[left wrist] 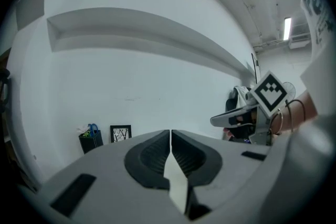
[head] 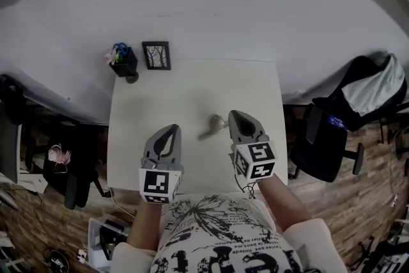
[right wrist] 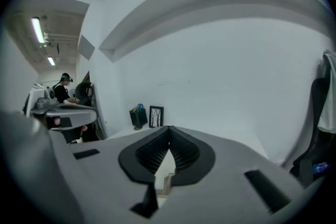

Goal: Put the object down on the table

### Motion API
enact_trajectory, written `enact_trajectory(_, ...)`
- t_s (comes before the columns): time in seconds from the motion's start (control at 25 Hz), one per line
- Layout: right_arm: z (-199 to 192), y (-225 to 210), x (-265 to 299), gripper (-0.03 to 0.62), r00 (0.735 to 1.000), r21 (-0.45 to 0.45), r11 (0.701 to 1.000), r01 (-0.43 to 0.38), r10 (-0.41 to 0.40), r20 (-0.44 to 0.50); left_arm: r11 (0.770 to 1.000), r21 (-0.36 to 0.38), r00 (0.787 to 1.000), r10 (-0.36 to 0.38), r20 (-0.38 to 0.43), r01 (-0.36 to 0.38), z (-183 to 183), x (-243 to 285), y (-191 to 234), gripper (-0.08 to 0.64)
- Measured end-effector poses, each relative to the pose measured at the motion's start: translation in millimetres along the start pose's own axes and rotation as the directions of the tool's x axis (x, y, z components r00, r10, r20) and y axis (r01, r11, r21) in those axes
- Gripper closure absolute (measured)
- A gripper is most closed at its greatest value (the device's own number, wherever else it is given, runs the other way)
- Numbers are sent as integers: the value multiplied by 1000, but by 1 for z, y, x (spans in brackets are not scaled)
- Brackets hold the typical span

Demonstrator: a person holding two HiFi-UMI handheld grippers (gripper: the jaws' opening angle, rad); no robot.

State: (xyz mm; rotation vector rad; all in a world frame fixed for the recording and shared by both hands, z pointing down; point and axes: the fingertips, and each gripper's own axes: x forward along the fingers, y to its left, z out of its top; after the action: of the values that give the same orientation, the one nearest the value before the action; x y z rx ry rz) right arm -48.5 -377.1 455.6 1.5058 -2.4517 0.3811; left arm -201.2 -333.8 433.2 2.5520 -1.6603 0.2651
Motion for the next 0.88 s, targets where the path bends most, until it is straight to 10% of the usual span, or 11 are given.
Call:
enact_trajectory(0.44,62,18,-65,600,961,-153,988,-9,51,273,999,31,994,12,104,-15,58,-21,-14,548)
enact_trajectory(0.88,67,14,-80,601,954,-168,985,-24,73,292,997,78,991,7,133,-18,74,-29,-30,548)
